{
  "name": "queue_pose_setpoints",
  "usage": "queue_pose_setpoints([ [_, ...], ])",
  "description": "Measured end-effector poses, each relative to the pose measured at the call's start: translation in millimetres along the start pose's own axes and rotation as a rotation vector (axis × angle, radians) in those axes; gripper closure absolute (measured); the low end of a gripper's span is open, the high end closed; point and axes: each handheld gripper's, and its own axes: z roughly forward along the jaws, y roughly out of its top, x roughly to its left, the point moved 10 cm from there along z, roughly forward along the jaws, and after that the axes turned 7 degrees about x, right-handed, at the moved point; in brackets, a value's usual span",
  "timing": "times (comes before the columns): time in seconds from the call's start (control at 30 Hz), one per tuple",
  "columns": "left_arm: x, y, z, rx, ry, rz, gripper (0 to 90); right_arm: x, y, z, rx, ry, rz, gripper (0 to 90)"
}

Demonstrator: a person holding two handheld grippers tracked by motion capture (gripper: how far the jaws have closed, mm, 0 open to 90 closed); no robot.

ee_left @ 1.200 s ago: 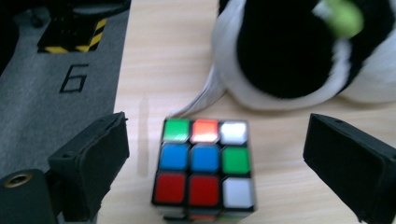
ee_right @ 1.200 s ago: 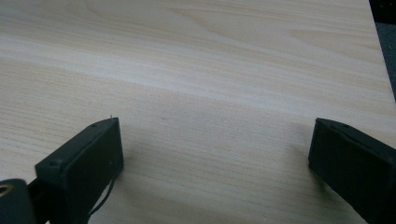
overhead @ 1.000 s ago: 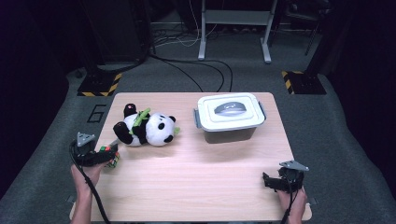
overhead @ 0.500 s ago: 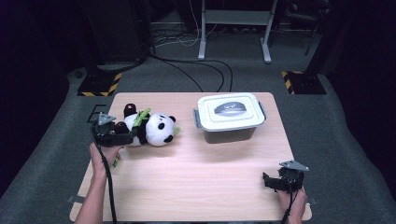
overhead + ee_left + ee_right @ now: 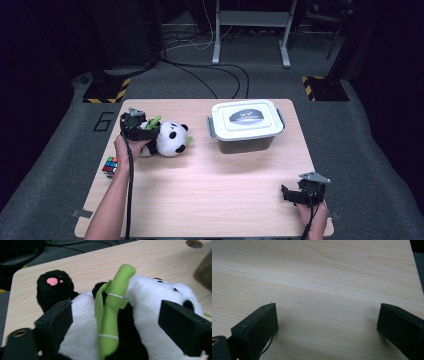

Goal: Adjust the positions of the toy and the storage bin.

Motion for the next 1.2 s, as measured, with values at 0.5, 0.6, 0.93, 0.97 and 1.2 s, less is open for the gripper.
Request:
queue_pose_setpoints([
  [0.5, 2.8, -6.3, 24.2, 0.068, 0.048, 0.01, 70.9, 0.1, 0.0, 0.0, 0.0, 0.0, 0.0, 2.6],
  [0.6, 4.0, -4.9, 19.9, 0.034, 0.016, -0.034, 73.5, 0.1, 0.0, -0.1, 0.0, 0.001, -0.001, 2.6],
  [0.93, -9.8, 5.0, -0.5, -0.041, -0.069, -0.026, 74.9, 0.2, 0.0, -0.2, 0.0, 0.001, -0.001, 2.8],
  [0.97, -13.4, 7.2, -3.4, -0.056, -0.079, -0.02, 74.9, 0.2, 0.0, -0.1, 0.0, 0.001, -0.001, 2.8],
  [1.2, -35.5, 9.3, -28.8, -0.086, -0.142, 0.057, 74.9, 0.2, 0.0, -0.1, 0.0, 0.001, -0.001, 2.8],
])
